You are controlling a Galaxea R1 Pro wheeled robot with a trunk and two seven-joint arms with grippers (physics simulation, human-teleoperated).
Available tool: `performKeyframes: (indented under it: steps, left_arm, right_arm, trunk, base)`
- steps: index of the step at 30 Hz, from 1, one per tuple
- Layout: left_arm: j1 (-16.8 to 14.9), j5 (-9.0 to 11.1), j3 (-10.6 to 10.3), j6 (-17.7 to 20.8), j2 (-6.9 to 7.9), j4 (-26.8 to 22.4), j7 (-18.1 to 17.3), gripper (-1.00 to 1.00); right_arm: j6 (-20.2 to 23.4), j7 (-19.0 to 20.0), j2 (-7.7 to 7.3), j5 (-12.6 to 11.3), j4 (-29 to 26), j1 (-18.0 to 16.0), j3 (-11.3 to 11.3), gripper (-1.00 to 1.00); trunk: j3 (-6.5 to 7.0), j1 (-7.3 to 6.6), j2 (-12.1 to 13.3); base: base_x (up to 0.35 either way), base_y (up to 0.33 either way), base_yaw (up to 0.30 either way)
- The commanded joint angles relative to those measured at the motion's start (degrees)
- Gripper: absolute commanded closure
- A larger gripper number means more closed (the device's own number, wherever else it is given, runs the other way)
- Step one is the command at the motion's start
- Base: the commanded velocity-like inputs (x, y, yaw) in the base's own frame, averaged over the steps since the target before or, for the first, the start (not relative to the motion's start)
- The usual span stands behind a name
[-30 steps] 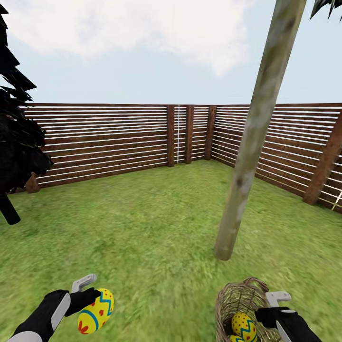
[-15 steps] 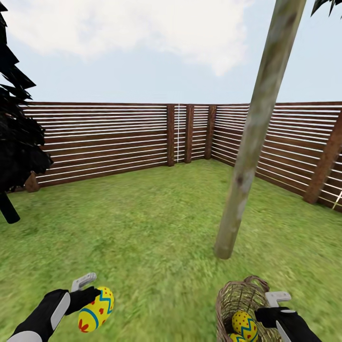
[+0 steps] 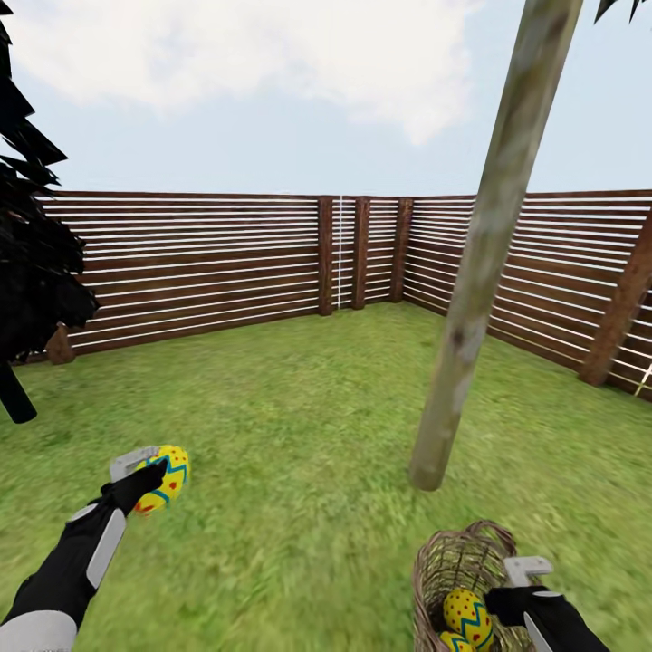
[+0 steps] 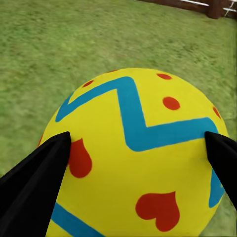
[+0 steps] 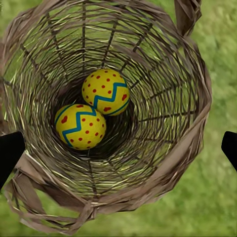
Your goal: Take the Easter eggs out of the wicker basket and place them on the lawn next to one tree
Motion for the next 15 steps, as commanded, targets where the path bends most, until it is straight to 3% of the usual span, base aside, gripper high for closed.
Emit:
performKeyframes:
  steps: [1, 5, 9, 15]
  left_arm:
    - [-0.02, 0.51, -0.05, 0.30, -0.07, -0.80, -0.18, 1.00]
    - [-0.02, 0.37, -0.34, 0.21, -0.29, -1.37, -0.65, 1.00]
    - [-0.02, 0.11, -0.33, 0.24, -2.93, -1.47, -0.38, 1.00]
    - [-0.02, 0.06, -0.33, 0.24, -3.26, -1.10, -0.43, 1.00]
  right_arm:
    - [0.26, -0.20, 0.02, -0.39, -0.01, -0.03, 0.31, -1.00]
    - [0.25, -0.13, 0.07, -0.41, 0.01, -0.03, 0.25, -1.00]
    - [0.25, -0.19, 0.11, -0.38, 0.01, 0.00, 0.45, -1.00]
    - [0.25, -0.17, 0.11, -0.38, -0.09, -0.03, 0.56, -1.00]
  trunk:
    - [-0.25, 0.22, -0.45]
    - [-0.97, 1.10, -2.05]
    - [-1.69, 1.98, -3.66]
    - [-2.76, 3.30, -6.06]
  base:
    - [0.000, 0.000, 0.000]
    - [0.000, 0.000, 0.000]
    - [0.000, 0.000, 0.000]
    - [0.000, 0.000, 0.000]
